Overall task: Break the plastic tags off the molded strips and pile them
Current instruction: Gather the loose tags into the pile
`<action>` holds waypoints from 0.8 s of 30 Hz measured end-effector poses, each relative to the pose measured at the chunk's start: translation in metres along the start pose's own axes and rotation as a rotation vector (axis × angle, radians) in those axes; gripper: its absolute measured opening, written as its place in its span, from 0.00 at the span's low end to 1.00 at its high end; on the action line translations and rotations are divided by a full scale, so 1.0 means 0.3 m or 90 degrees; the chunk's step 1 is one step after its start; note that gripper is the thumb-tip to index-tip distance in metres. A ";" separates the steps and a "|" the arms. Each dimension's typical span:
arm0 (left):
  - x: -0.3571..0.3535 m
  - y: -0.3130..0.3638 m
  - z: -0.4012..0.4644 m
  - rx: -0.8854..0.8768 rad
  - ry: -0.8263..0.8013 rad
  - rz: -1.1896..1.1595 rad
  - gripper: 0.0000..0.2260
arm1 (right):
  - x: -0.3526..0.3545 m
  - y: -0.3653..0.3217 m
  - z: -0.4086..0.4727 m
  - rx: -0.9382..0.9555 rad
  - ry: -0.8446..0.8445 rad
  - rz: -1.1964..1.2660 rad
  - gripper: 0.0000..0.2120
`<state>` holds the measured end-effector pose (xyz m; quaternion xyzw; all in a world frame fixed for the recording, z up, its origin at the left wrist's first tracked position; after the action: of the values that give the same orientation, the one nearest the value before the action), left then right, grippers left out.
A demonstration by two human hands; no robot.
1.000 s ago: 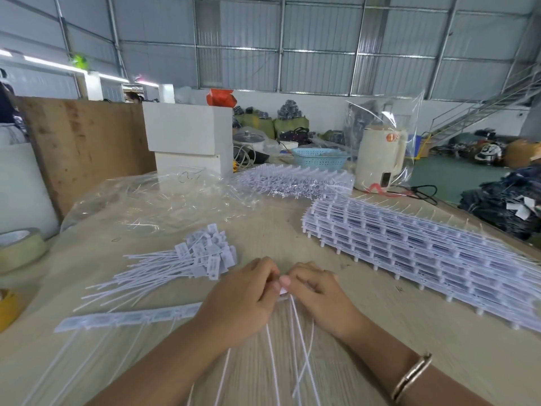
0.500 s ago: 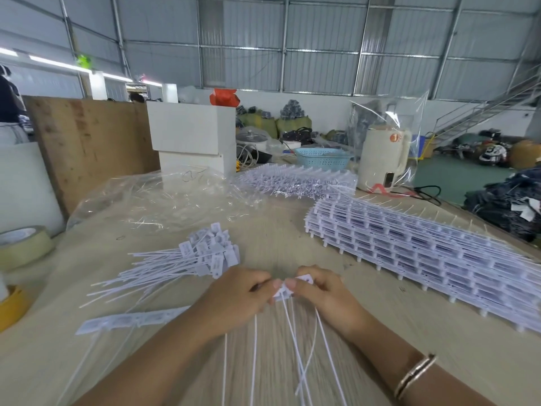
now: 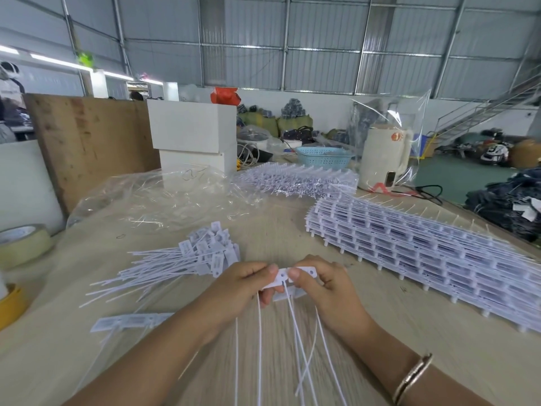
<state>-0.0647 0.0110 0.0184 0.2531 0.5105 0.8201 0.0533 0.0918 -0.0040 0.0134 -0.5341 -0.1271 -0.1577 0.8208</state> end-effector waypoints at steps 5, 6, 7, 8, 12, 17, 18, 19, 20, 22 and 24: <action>-0.011 0.002 0.004 0.005 -0.011 -0.020 0.15 | 0.001 -0.005 -0.004 0.000 0.007 0.043 0.10; -0.012 0.003 0.005 0.006 -0.003 -0.039 0.15 | 0.006 -0.007 -0.004 -0.002 0.017 0.086 0.10; -0.008 0.003 0.007 0.013 0.019 -0.075 0.15 | 0.018 -0.004 -0.004 -0.009 0.040 0.143 0.09; 0.003 0.004 0.010 0.020 0.048 -0.121 0.15 | 0.034 0.001 -0.001 -0.020 0.074 0.198 0.10; 0.055 0.011 0.015 -0.029 0.090 -0.047 0.16 | 0.069 0.034 0.015 -0.117 0.100 0.282 0.11; 0.009 -0.010 -0.004 -0.080 -0.006 0.428 0.15 | -0.001 0.086 0.028 -0.202 0.012 -0.197 0.10; 0.003 -0.010 -0.006 -0.096 -0.004 0.479 0.14 | -0.008 0.093 0.030 -0.209 0.017 -0.290 0.11; 0.005 -0.010 -0.005 -0.100 0.003 0.494 0.13 | -0.008 0.096 0.032 -0.220 0.028 -0.334 0.11; 0.011 -0.011 -0.004 -0.096 0.012 0.494 0.12 | -0.004 0.102 0.035 -0.240 0.042 -0.342 0.12; 0.020 -0.012 -0.004 -0.074 0.016 0.490 0.12 | 0.011 0.114 0.041 -0.273 0.067 -0.330 0.13; 0.024 -0.019 -0.007 -0.045 0.004 0.493 0.09 | 0.020 0.121 0.042 -0.279 0.084 -0.348 0.13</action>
<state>-0.0730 0.0145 0.0152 0.4228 0.3486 0.7973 -0.2532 0.1110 0.0208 -0.0097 -0.6322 -0.1751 -0.4292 0.6208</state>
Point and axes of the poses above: each hand's wrist, its own z-axis towards the middle knuckle, its own x-axis out of the back of the hand, y = z × x, the point moved 3 cm from there along z, towards the middle knuckle, and after that the axes turned 11 degrees about -x, right-handed, at the moved point
